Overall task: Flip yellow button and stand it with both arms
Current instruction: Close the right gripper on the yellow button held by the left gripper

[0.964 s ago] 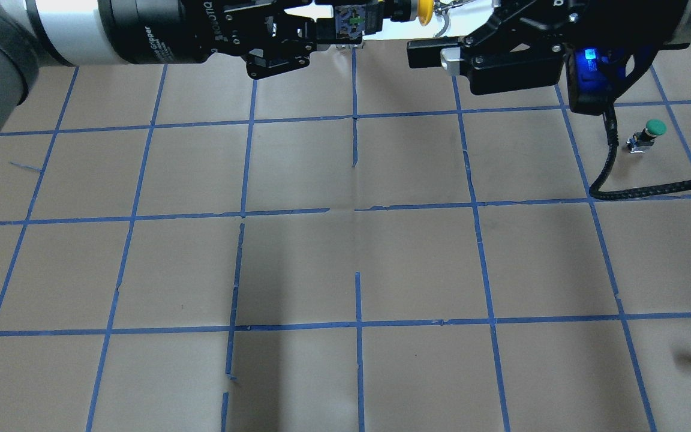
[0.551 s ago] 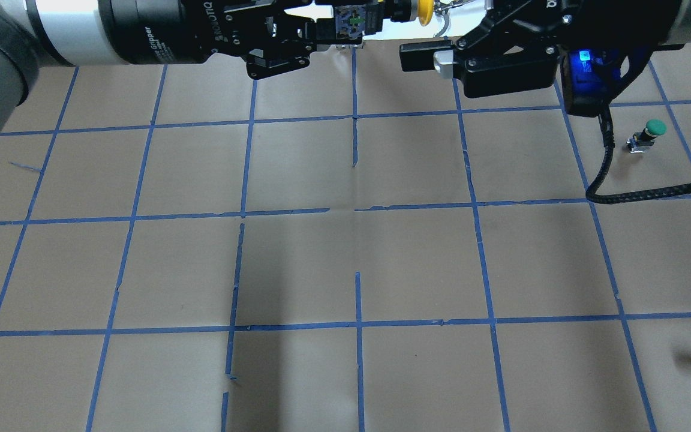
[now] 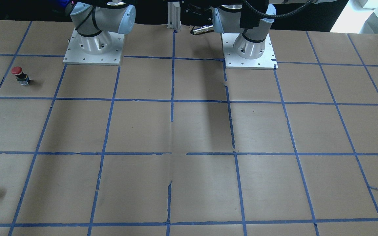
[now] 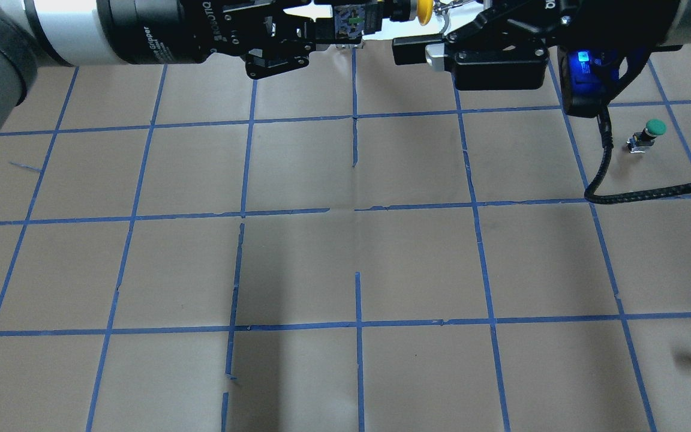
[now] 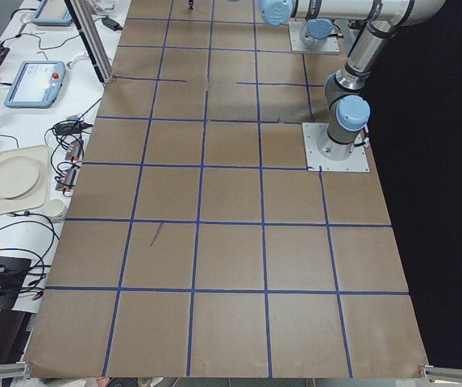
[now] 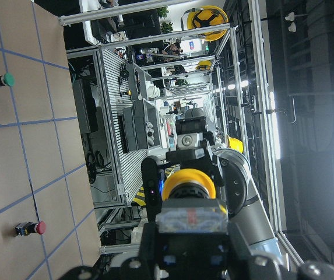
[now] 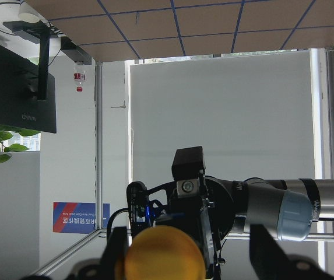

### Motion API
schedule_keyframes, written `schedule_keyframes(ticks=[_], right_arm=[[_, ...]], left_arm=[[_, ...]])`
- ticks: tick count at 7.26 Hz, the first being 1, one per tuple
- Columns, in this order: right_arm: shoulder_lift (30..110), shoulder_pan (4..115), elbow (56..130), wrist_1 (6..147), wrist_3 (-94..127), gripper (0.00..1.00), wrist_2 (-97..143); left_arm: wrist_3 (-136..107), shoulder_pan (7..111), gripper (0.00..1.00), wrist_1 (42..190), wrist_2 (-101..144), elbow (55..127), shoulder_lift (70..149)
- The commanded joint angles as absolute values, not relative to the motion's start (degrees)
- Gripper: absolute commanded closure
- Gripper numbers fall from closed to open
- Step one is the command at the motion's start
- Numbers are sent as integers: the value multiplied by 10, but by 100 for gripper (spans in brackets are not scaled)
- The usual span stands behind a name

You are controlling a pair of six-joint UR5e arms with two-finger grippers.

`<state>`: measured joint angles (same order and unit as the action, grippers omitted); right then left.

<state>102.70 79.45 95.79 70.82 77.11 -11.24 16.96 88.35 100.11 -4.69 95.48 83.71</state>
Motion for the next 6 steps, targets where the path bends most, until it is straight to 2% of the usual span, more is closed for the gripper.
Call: schedule_keyframes(ticks=[1,2,3,4,6], right_arm=[[1027,795,958,709,771,68,-113],[1027,794,958,709,771,77,-112],[1027,794,958,711,771,79,-112],[1027,794,957,712,771,80,-112],[1027,792,956,713,771,82,-95]], left_arm=[[170,883,90,1001,-47,955,836],[170,883,88,1001,-47,954,836],[169,884,51,1001,-51,954,835],[169,883,1,1001,-49,952,833],[166,883,0,1001,-50,949,832]])
